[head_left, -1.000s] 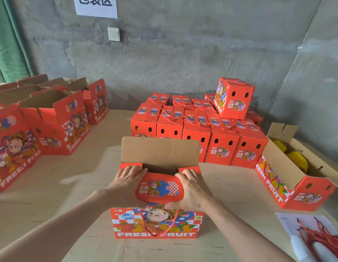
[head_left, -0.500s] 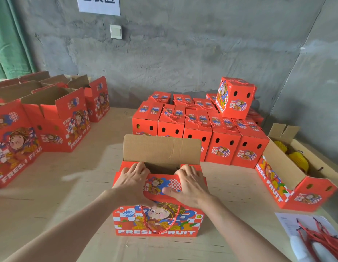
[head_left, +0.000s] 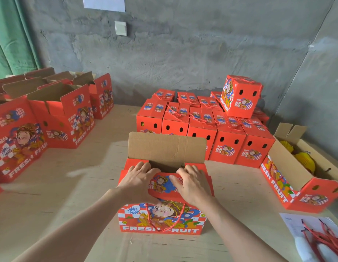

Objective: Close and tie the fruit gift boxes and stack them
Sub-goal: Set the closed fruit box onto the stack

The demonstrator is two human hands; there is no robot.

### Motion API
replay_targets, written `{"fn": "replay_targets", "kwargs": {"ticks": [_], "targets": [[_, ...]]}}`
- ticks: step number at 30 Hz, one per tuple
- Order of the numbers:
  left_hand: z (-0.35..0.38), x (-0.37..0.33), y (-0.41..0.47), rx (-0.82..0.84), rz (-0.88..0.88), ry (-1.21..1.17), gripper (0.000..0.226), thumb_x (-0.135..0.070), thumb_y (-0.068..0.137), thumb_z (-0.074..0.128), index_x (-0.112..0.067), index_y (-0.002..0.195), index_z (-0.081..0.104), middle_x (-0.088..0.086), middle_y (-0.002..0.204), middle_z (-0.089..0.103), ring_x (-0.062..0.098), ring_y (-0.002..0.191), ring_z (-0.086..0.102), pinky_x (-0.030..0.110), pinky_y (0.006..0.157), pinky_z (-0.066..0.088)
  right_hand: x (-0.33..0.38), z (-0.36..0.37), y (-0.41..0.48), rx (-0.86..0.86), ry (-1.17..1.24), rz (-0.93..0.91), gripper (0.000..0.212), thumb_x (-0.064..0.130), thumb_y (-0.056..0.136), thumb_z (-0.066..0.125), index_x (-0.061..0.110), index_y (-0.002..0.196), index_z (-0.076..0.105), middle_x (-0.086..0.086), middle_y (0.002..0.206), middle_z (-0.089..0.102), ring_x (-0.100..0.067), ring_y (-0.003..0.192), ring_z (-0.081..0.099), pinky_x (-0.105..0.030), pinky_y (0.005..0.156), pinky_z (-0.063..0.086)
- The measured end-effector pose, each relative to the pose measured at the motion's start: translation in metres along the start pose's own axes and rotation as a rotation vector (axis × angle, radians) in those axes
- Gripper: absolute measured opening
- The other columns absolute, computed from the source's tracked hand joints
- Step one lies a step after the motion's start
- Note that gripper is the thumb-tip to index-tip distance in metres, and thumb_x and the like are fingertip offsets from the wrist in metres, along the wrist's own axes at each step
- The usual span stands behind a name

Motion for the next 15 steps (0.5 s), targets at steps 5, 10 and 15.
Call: {"fn": "replay_targets", "kwargs": {"ticks": [5,10,15], "targets": [[0.002,0.001,0.002,0.057,-0.016,-0.007,0.102,-0.086,0.053,0.059,-0.038,0.139,0.031,-0.006,0.125,0.036,0.015,0.114,0.031,0.031,0.101,0.028,0.007,-0.001,0.003,-0.086,-0.015,0.129,0.05,0.05,0.099,0.03,0.014,0.092,0.063,-0.003,0.098,0.059,-0.023,0.1,0.047,-0.037,0.081,0.034],[-0.017,0.012,-0.001,0.047,-0.056,-0.368,0.065,-0.068,0.075,0.057,-0.023,0.123,0.058,-0.001,0.115,0.052,0.014,0.107,0.043,0.027,0.093,0.038,0.002,-0.002,0.004,-0.088,0.076,0.127,0.054,0.055,0.098,0.03,0.014,0.088,0.063,-0.002,0.09,0.059,-0.022,0.094,0.048,-0.036,0.078,0.035],[-0.025,0.053,-0.025,-0.429,-0.352,-0.349,0.027,-0.02,0.093,0.058,0.0,0.081,0.072,0.013,0.09,0.063,0.032,0.087,0.049,0.04,0.083,0.041,0.002,-0.001,0.004,-0.099,0.1,0.148,0.054,0.053,0.098,0.03,0.012,0.086,0.063,-0.003,0.09,0.059,-0.021,0.094,0.049,-0.035,0.081,0.038]]}}
Point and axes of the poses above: each hand's wrist, its own y-axis towards the middle knuckle, its own z-axis out of the palm, x = y × z, the point moved 7 cm from there along y, towards the middle knuckle
